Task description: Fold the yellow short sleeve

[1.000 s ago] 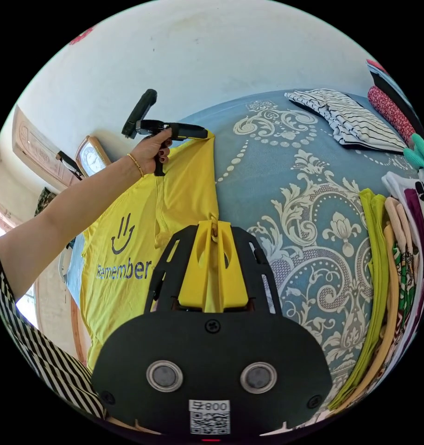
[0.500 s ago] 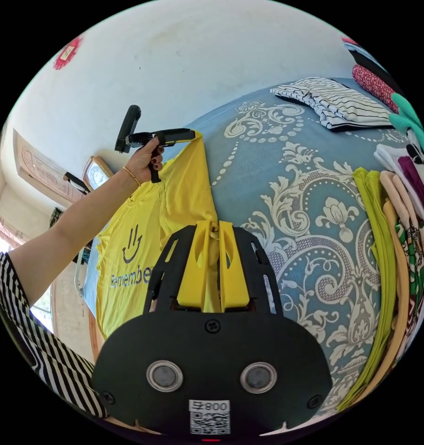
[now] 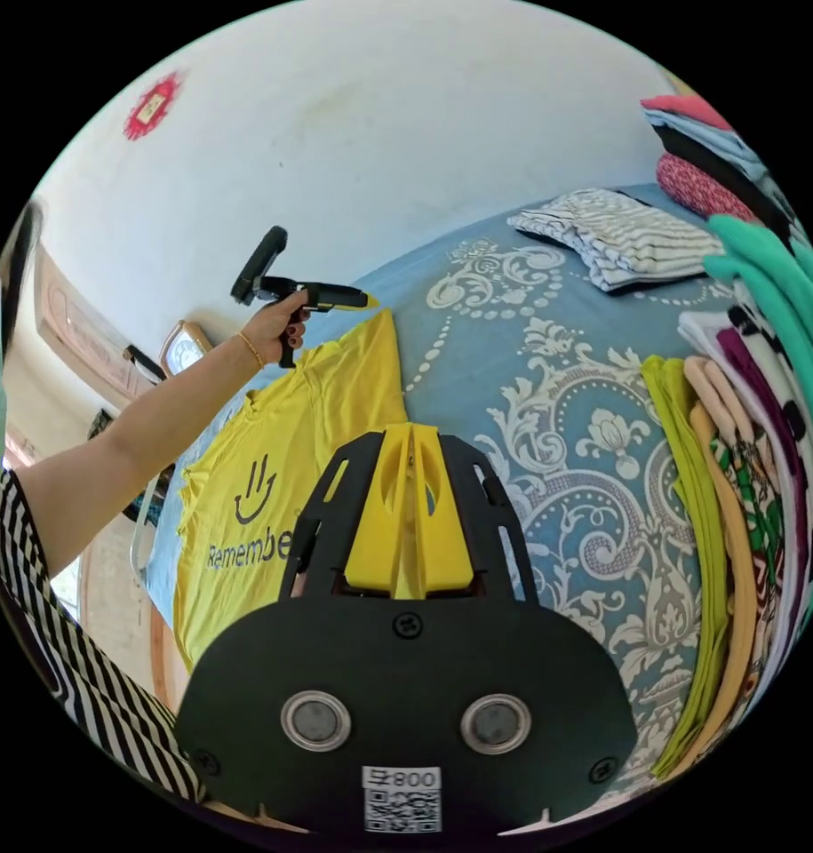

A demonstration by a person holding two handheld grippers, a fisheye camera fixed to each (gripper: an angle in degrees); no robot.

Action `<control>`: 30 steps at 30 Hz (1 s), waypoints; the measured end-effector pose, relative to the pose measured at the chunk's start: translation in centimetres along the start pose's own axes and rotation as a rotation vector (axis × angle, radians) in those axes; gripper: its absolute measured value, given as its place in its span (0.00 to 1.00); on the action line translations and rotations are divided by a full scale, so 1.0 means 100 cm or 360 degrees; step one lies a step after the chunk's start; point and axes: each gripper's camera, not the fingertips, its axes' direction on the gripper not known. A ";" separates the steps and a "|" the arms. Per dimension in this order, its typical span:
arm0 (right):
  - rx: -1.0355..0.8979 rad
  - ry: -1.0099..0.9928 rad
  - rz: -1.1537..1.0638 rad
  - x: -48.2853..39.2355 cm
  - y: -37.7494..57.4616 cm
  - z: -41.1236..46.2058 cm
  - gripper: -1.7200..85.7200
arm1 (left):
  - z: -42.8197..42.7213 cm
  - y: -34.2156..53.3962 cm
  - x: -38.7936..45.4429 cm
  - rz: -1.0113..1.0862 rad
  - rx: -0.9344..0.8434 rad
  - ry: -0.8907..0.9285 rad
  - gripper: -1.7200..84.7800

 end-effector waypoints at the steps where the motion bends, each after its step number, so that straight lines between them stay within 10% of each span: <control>1: -0.0017 0.0019 -0.0067 -0.008 -0.001 0.007 0.02 | -0.007 0.000 0.000 -0.0005 0.0003 0.0000 0.05; 20: -0.0077 0.0130 -0.0118 -0.028 0.000 0.084 0.02 | -0.205 0.077 0.118 0.0453 -0.0015 0.0300 0.03; 30: -0.0067 0.0204 -0.0083 -0.029 0.003 0.126 0.02 | -0.440 0.240 0.030 -0.0365 0.0554 0.0451 0.04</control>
